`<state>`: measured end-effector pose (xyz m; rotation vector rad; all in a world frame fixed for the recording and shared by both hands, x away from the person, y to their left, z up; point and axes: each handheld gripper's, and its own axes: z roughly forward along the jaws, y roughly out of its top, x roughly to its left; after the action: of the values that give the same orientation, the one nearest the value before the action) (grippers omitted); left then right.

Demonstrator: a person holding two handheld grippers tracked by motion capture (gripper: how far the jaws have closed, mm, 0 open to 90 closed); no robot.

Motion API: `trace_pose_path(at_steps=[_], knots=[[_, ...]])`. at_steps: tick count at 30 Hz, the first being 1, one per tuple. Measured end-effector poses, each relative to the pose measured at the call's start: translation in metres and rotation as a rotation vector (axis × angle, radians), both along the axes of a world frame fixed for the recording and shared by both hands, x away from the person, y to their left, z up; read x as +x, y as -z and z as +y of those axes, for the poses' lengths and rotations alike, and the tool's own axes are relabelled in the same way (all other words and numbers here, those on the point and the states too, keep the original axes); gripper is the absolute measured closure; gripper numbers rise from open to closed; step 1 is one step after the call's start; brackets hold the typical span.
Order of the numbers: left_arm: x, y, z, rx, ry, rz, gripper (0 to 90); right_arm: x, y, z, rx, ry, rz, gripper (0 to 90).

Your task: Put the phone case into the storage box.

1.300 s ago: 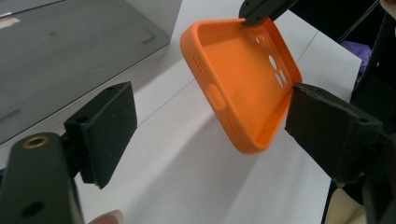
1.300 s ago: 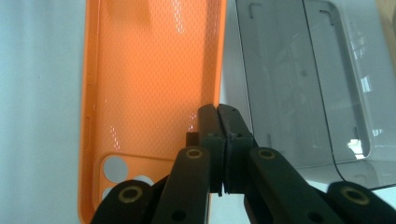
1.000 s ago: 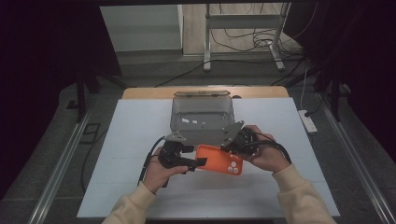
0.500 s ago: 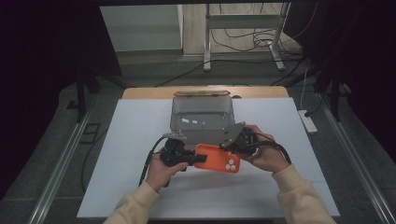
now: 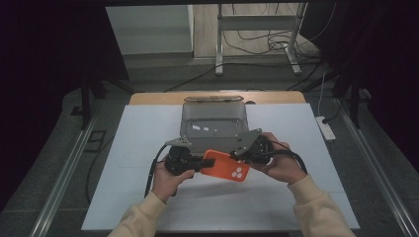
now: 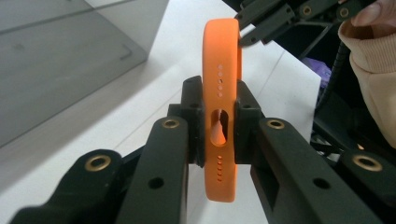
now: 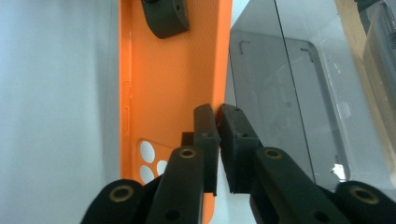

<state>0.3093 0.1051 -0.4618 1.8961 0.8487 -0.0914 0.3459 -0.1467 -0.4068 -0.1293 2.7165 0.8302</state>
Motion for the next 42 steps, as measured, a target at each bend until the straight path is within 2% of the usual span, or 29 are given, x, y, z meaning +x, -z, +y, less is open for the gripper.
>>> trace_pose_path(at_steps=[2, 5, 6, 10, 14, 18, 21, 25, 31, 37, 42], knots=[[-0.001, -0.002, 0.001, 0.001, 0.001, -0.006, 79.6, 0.001, 0.0, -0.001, 0.027, 0.02, -0.004, 71.4], [-0.001, -0.003, 0.003, -0.003, 0.0, -0.013, 79.8, 0.002, -0.001, -0.006, 0.087, 0.047, 0.033, 60.7], [-0.001, -0.004, 0.004, -0.005, 0.001, -0.014, 79.9, 0.003, -0.001, -0.008, 0.112, 0.063, 0.053, 53.7], [-0.002, -0.005, 0.007, -0.008, 0.001, -0.024, 80.0, 0.007, 0.0, -0.017, 0.189, 0.109, 0.127, 39.0], [-0.002, -0.006, 0.011, -0.01, -0.001, -0.029, 80.0, 0.011, 0.003, -0.027, 0.262, 0.136, 0.219, 29.5], [-0.001, -0.007, 0.013, -0.014, 0.001, -0.031, 80.0, 0.014, 0.007, -0.035, 0.311, 0.157, 0.292, 27.2], [-0.002, -0.008, 0.015, -0.016, 0.0, -0.037, 80.0, 0.016, 0.011, -0.037, 0.343, 0.184, 0.335, 21.3], [-0.003, -0.009, 0.016, -0.017, 0.005, -0.04, 80.0, 0.02, 0.015, -0.04, 0.367, 0.213, 0.39, 18.7], [-0.005, -0.01, 0.018, -0.023, 0.01, -0.046, 80.0, 0.023, 0.025, -0.041, 0.386, 0.214, 0.462, 18.8], [-0.006, -0.01, 0.018, -0.02, 0.014, -0.048, 80.0, 0.023, 0.029, -0.036, 0.39, 0.202, 0.494, 20.7], [-0.006, -0.01, 0.017, -0.018, 0.019, -0.054, 80.0, 0.023, 0.03, -0.034, 0.386, 0.192, 0.502, 23.5]])
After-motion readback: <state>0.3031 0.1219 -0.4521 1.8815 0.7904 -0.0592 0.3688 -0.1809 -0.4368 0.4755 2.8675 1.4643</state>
